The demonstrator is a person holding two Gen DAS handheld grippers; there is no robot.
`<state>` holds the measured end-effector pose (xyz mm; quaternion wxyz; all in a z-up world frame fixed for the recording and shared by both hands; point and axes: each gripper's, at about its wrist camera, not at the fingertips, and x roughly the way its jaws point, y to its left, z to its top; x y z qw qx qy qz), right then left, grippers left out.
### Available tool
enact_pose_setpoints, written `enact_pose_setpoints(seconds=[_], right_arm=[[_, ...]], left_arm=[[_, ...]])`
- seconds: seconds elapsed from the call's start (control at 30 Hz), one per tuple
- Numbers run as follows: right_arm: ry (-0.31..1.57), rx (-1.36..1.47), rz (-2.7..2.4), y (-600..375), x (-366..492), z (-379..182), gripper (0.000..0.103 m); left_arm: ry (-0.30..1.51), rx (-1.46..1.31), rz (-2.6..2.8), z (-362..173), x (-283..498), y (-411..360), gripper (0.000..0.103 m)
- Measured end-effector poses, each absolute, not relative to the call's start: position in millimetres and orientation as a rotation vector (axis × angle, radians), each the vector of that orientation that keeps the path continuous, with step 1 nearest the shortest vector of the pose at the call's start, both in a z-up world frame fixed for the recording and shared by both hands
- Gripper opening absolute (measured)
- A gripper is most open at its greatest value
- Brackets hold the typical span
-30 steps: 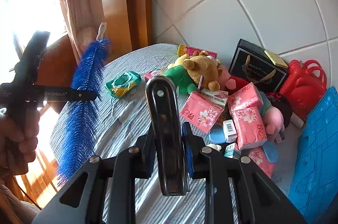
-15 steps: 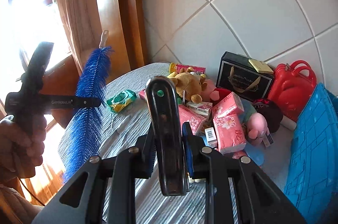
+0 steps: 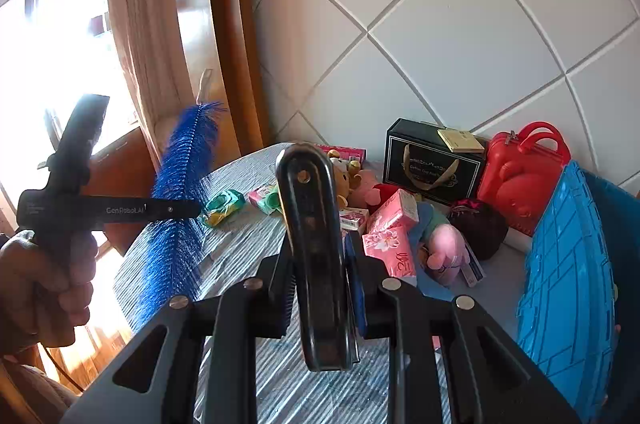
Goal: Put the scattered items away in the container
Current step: 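Lift the blue feather duster with the left gripper and carry it toward the blue crate, then lower the feather duster into the blue crate and open the left gripper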
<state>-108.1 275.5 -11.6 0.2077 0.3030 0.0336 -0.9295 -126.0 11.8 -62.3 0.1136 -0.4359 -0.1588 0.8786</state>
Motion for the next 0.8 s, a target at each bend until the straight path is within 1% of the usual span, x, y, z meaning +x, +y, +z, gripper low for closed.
enact_pose_setpoints(seconds=[0.27, 0.57, 0.8], right_arm=[[0.068, 0.792, -2.662, 329, -91, 2, 0.022], [-0.019, 0.771, -2.759, 401, -72, 12, 0.022], [-0.106, 0.761, -2.852, 453, -53, 18, 0.022]], left_arm=[[-0.417, -1.231, 2.546, -42, -120, 75, 0.007], [-0.357, -1.171, 2.477, -22, -112, 147, 0.007], [-0.254, -1.125, 2.437, -5, -108, 206, 0.007]])
